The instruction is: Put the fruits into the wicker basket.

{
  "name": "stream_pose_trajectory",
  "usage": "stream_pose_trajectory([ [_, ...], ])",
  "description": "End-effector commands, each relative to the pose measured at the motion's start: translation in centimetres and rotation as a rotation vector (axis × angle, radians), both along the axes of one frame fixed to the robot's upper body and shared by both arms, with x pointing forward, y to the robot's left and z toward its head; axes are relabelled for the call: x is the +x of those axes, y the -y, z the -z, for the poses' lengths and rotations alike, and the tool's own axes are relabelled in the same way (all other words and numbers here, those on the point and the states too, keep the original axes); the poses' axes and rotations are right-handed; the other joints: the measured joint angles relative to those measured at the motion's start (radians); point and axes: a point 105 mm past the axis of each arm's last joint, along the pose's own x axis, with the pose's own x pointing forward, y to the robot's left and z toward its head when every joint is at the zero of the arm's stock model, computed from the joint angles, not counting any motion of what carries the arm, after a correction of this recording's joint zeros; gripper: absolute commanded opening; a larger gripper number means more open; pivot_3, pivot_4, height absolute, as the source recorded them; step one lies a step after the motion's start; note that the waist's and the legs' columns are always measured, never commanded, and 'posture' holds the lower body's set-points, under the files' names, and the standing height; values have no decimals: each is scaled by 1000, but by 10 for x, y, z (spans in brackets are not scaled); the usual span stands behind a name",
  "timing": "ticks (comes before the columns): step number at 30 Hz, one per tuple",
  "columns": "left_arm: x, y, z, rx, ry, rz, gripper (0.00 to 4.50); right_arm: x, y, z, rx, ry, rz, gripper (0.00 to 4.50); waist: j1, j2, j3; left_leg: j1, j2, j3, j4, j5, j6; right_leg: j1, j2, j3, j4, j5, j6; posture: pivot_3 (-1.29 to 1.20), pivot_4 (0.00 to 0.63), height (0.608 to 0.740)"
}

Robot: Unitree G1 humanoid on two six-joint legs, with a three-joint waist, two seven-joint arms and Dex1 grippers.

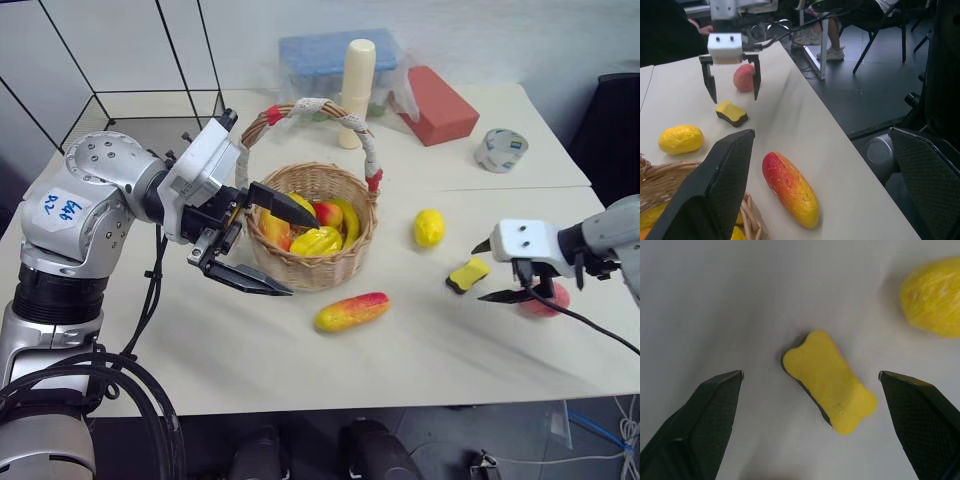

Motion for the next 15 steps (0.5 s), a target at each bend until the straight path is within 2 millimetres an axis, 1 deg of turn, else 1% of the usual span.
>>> stream_pose_trajectory([
  [1,-3,-4,-6,-3,53,-12,4500,11,1,-7,-2,26,26,4467,0,0,0,-1,0,0,0,0,0,-1,0,0,1,0,0,0,150,740],
  [5,-3,-3,-7,-10,64,-19,4500,20,0,-4,-16,29,22,4467,-6,0,0,-1,0,0,0,0,0,-3,0,0,4,0,-1,0,150,740],
  [9,-2,-1,-10,-18,76,-23,4500,25,-9,-2,38,15,26,4467,-13,0,0,-1,0,-1,0,0,0,-2,0,0,5,0,-1,0,150,740],
  [12,-1,2,-11,-23,85,-24,4500,20,-8,4,26,-14,12,3915,-18,0,0,-1,0,-1,1,0,0,-2,0,-1,6,0,-1,0,150,740],
  [15,-1,3,-12,-27,87,-22,4500,15,-12,5,82,-32,21,2963,-21,0,0,-1,0,-2,1,0,0,-2,0,-1,6,0,-1,0,150,740],
])
